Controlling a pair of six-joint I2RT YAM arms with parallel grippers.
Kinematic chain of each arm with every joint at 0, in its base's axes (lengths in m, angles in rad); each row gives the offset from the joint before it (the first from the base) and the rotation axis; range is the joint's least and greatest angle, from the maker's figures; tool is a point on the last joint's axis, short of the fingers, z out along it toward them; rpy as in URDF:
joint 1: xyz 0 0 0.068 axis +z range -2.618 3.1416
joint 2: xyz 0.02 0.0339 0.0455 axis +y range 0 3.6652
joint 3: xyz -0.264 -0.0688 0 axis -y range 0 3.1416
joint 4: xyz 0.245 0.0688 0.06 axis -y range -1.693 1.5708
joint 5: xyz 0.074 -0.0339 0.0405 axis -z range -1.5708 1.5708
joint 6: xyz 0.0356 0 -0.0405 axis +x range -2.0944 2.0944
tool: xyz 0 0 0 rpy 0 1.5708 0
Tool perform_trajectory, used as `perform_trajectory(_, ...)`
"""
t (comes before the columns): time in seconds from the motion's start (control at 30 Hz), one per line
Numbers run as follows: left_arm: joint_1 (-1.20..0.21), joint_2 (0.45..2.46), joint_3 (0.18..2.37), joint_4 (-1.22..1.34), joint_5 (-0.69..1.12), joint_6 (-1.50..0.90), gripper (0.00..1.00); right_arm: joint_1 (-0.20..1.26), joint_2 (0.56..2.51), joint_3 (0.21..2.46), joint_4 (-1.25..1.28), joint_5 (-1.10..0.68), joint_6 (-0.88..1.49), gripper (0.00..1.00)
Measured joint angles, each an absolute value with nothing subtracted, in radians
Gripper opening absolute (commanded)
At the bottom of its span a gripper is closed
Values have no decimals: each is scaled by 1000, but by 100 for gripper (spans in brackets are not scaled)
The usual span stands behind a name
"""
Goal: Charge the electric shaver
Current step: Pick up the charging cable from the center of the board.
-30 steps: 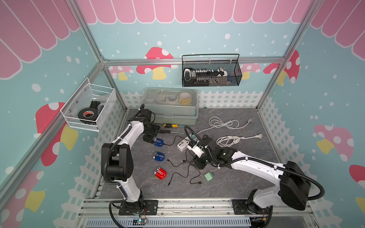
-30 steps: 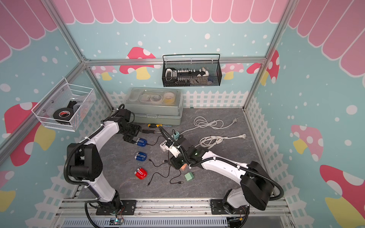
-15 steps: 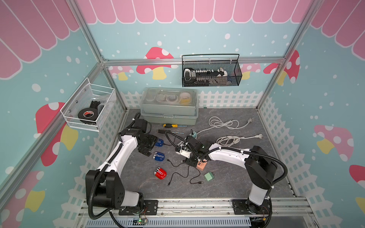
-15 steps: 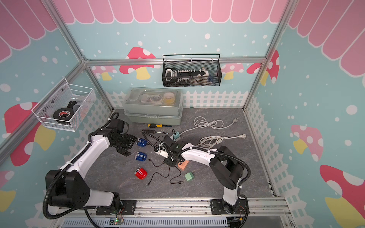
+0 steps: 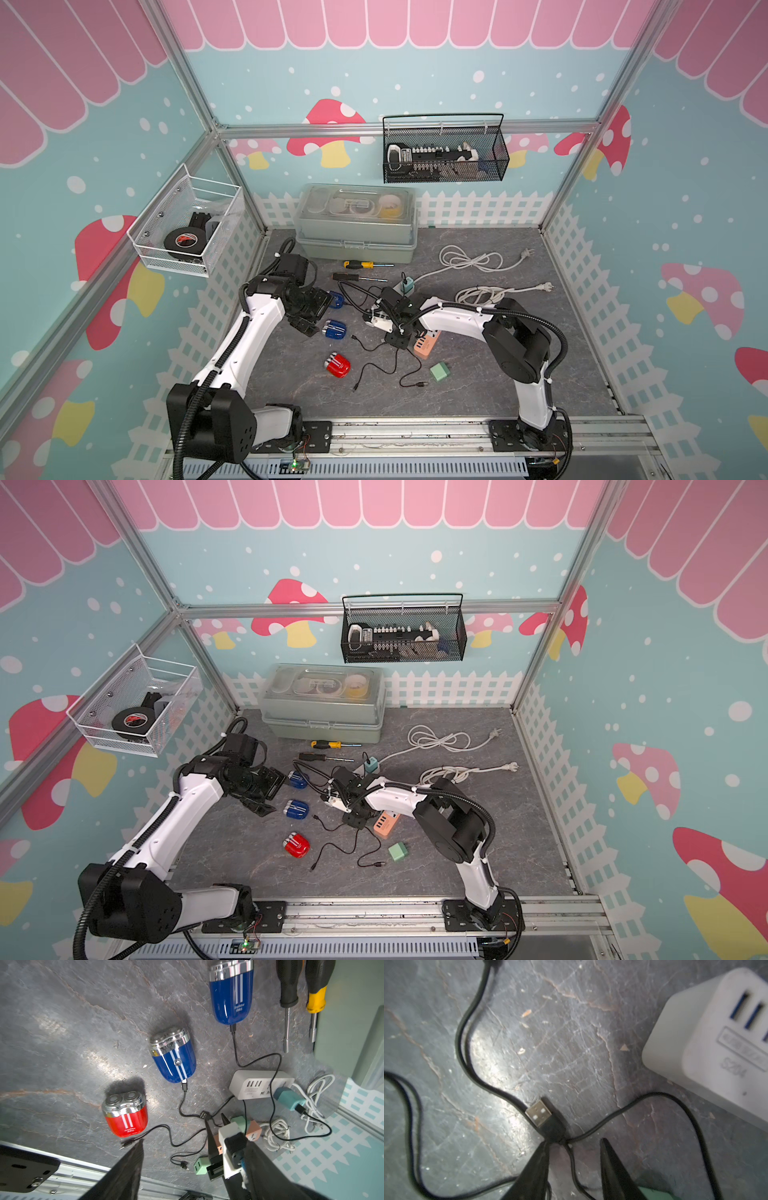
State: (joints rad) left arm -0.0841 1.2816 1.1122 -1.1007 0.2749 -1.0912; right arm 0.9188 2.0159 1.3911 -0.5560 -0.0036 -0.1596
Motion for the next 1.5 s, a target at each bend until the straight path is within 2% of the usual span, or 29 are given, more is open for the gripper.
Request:
perform_trajectory(0.17, -84, 1188, 1045, -1161, 297, -1085, 75, 919, 2024, 1400, -572, -31, -142, 21)
perform_trajectory(0.33, -85, 1140, 1018, -1200, 315, -1085, 74, 918, 2025, 1400, -578, -56, -118, 3)
perform_trajectory(0.4, -85, 1137, 1014, -1206, 319, -1085, 73, 916, 2024, 1400, -582, -66, -111, 0)
perform_trajectory(0.73, -125, 1147, 1000, -1156, 365, -1070, 71, 873, 1963, 1369, -603, -198, -39, 0)
perform_trajectory(0.87, -197, 1169, 962, -1021, 432, -1073, 65, 823, 1878, 1357, -595, -288, 10, 0)
perform_trajectory(1.07, -324, 1244, 884, -725, 498, -1077, 63, 769, 1846, 1354, -561, -403, 74, 0)
perform_trajectory(1.3, -368, 1354, 830, -480, 514, -1081, 59, 731, 1845, 1326, -529, -493, 138, 0)
perform_trajectory(1.5, -370, 1449, 825, -320, 521, -1091, 45, 719, 1837, 1315, -515, -530, 163, 0)
